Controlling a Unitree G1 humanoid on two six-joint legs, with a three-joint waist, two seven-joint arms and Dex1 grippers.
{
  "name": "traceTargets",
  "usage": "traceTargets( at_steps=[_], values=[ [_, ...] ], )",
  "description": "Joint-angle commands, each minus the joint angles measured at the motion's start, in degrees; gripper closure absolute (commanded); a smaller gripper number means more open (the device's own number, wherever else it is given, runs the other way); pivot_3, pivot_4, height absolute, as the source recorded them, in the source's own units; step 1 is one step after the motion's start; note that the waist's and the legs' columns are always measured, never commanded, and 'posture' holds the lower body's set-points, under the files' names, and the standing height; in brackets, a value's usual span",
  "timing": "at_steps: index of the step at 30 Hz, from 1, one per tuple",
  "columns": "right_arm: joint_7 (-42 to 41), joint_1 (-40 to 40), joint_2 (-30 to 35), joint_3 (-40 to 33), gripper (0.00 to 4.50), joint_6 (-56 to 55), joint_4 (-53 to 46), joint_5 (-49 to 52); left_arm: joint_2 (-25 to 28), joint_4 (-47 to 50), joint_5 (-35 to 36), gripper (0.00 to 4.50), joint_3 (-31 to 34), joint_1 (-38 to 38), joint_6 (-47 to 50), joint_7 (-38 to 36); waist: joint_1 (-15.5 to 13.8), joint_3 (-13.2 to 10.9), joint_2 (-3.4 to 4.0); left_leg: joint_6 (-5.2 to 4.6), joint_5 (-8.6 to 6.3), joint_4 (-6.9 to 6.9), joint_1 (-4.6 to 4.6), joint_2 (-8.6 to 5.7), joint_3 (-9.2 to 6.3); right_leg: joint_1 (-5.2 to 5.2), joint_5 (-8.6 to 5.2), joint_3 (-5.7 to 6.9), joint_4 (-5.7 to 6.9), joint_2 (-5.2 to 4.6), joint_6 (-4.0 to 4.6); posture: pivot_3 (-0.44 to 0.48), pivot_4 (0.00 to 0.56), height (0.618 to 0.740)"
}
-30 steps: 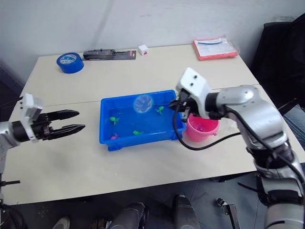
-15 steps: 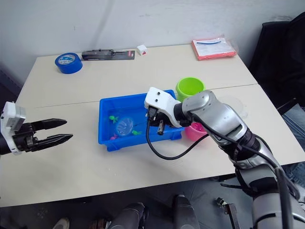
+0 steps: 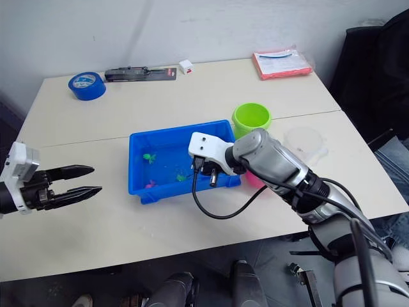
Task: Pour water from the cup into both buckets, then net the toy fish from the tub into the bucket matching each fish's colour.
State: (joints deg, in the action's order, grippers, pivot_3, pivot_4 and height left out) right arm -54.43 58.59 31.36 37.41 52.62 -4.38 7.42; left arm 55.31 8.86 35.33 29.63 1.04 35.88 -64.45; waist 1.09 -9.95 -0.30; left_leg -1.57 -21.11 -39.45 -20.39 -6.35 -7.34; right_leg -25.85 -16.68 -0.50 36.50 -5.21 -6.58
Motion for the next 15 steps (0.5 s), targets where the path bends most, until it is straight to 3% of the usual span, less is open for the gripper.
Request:
traceTargets(
  at_steps=[1, 15],
  values=[
    [-1.0, 2.4, -1.7, 1.1, 3.71, -2.5, 0.4, -2.7, 1.2, 2.5, 1.4, 0.79, 2.7, -0.8, 0.7, 0.3, 0.4, 0.0, 0.00, 0.00, 0.00, 0.00, 0.00, 0.00, -0.01, 0.00, 0.00, 0.01, 0.00, 0.00, 0.00, 0.000, 0.150, 0.740],
    [-4.2, 3.0, -8.2, 2.2, 3.71, -3.2, 0.0, -4.3, 0.1, 6.5, 4.2, 0.79, 5.5, -2.4, 3.1, 2.6, 0.7, 0.0, 0.01, 0.01, 0.00, 0.17, 0.00, 0.01, 0.04, -0.11, 0.00, 0.03, -0.01, 0.03, 0.03, 0.000, 0.150, 0.740]
  ],
)
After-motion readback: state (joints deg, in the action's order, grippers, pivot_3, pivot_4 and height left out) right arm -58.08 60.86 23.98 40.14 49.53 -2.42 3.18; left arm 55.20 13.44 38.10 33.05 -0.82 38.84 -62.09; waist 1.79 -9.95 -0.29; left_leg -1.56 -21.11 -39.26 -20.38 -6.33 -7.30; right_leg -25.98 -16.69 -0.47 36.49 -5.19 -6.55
